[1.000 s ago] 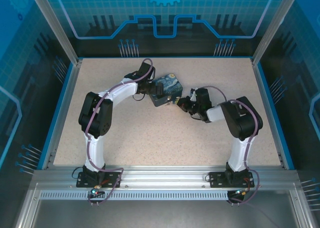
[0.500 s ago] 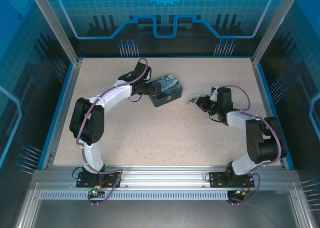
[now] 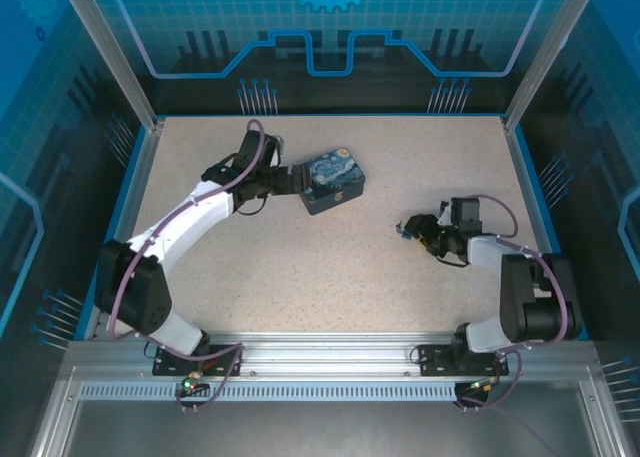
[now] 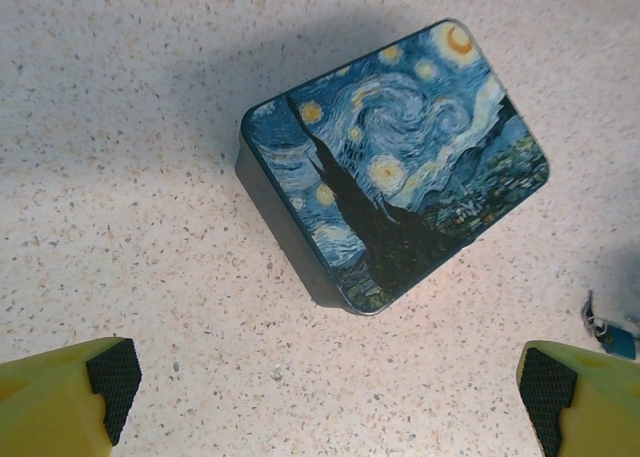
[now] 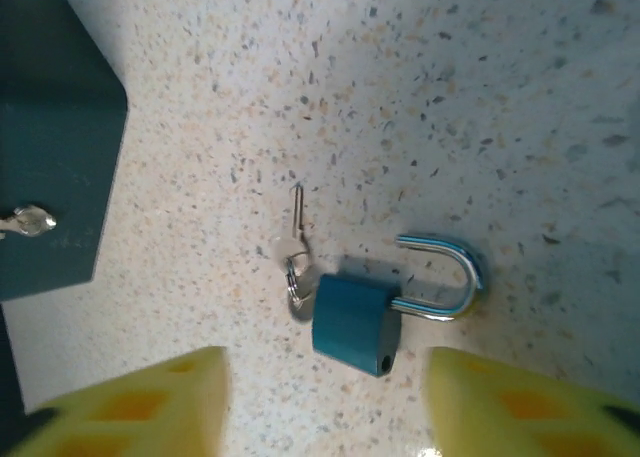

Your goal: Unlock the padlock with the key

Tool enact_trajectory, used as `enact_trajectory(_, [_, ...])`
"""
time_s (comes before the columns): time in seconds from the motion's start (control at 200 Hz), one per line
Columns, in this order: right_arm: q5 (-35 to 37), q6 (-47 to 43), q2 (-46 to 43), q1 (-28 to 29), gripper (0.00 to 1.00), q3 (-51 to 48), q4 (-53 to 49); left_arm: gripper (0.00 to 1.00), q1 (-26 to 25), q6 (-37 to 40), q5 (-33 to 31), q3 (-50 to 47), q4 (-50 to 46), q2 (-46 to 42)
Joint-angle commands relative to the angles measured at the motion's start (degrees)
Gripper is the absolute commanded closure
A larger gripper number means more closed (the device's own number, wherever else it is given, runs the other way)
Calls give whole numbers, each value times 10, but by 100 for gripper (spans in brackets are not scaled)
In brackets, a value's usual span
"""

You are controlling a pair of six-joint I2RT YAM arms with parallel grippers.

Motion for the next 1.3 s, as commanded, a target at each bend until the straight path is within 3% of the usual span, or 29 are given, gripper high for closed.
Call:
enact_trajectory(0.0, [8, -14, -56, -15, 25, 0, -62, 1, -3, -17, 4, -17, -6, -39])
enact_trajectory(0.1, [29, -19, -122, -19, 1, 11, -124, 1, -3, -16, -10, -31, -3, -67])
enact_trajectory(0.29, [98, -61, -236, -18, 0, 82, -257, 1, -5, -6, -103, -108, 68, -140])
enact_trajectory(0.5, [248, -116, -272, -9, 0, 164, -316, 1, -6, 50, -199, -263, 259, -253])
enact_trajectory(0.575, [317, -126, -281, -1, 0, 148, -277, 1, -7, 68, -245, -300, 292, -274])
enact_trajectory(0.705, [420, -200, -307, 21, 0, 65, -131, 1, -2, 138, -269, -372, 367, -298])
enact_trajectory(0.84, [464, -298, -281, 40, 0, 16, -41, 1, 17, 194, -264, -437, 433, -308])
enact_trajectory(1.075, [459, -363, -145, 59, 0, -34, 162, 1, 71, 205, -269, -495, 517, -249])
enact_trajectory(1.296, [420, -409, -34, 76, 0, -53, 311, 1, 93, 253, -261, -553, 759, -124])
